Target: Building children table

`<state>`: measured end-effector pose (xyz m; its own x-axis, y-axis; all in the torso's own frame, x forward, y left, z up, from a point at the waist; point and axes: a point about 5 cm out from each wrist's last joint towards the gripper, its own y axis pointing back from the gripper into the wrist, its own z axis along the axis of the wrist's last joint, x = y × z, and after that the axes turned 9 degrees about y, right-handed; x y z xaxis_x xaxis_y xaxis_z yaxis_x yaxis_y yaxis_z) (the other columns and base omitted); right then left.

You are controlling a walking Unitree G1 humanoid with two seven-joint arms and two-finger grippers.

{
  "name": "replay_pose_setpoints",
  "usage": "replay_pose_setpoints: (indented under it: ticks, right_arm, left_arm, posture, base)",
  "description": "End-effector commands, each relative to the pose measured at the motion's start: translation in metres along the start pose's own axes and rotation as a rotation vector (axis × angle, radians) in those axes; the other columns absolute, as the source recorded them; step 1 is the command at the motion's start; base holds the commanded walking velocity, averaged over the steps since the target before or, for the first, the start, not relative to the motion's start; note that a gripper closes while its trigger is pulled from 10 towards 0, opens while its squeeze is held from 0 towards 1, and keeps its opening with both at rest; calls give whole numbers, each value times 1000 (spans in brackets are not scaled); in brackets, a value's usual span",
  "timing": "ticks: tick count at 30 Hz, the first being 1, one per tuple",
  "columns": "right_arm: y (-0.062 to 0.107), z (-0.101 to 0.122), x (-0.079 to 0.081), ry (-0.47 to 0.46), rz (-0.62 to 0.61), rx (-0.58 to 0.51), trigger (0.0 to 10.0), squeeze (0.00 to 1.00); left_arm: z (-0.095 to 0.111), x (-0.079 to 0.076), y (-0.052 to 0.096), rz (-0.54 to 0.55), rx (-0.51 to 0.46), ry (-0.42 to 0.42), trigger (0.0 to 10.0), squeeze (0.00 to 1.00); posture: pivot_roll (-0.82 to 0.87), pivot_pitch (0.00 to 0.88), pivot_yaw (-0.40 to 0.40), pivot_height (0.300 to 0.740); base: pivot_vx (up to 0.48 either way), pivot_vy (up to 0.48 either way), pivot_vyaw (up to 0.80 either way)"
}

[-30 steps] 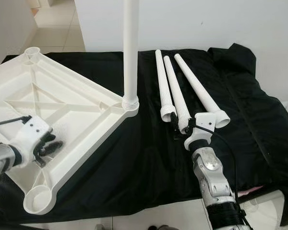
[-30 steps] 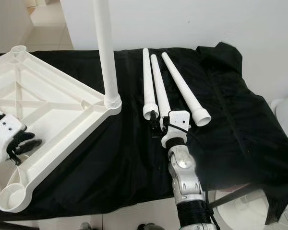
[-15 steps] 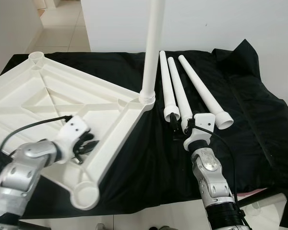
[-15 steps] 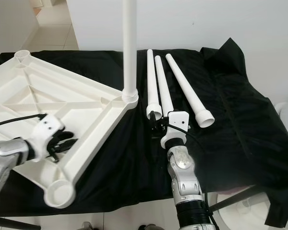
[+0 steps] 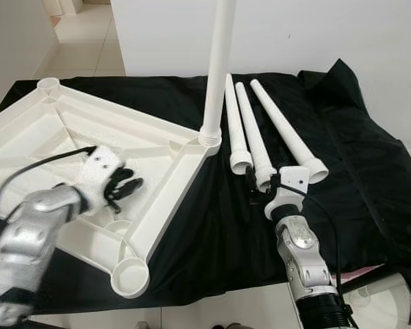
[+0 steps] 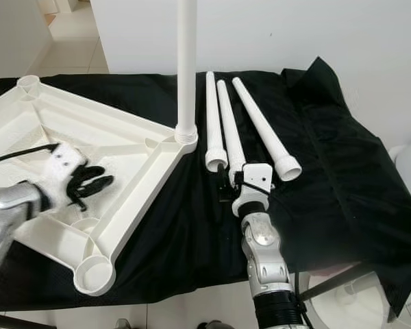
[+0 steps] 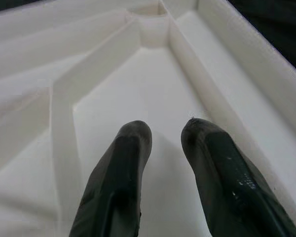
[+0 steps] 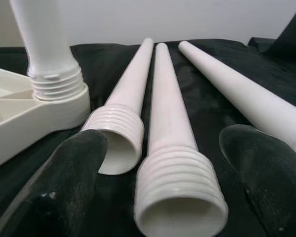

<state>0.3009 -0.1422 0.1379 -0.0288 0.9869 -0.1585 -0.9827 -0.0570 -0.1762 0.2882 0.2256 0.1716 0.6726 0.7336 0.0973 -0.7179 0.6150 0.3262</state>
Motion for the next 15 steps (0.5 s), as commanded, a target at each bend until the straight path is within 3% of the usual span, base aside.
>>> replay_pose_setpoints:
  ticks: [1, 7, 8, 9, 10, 15]
  right_arm:
    - [2, -2, 0, 5, -1, 5, 10000, 0]
    - [1, -3, 1, 5, 1, 7, 10000, 0]
    - [2, -3, 1, 2, -1, 10, 10000, 0]
    - [2, -3, 1, 2, -1, 10, 10000, 0]
    - [3, -5, 1, 0, -3, 16, 10000, 0]
    - [3, -7, 2, -1, 0, 24, 10000, 0]
  left_arm:
    - [-4, -17, 12, -356, 68, 23, 10000, 1000]
    - [-14, -6, 31, -345, 180, 10, 10000, 1000]
    - [-19, 0, 43, -331, 233, -4, 10000, 0]
    - [-19, 0, 43, -331, 233, -4, 10000, 0]
    - [-22, 7, 61, -323, 286, 14, 10000, 0]
    - [-20, 4, 68, -322, 289, 10, 10000, 0]
  posture:
    - [-30, 58, -12, 740]
    - [-28, 54, -13, 740]
    - [-25, 53, -16, 740]
    - [-25, 53, -16, 740]
    - [-20, 54, -14, 740]
    - [-11, 53, -18, 740]
  base:
    - [0, 0, 0]
    - [0, 0, 0]
    - [0, 0, 0]
    - [0, 0, 0]
    - [0, 0, 0]
    - [0, 0, 0]
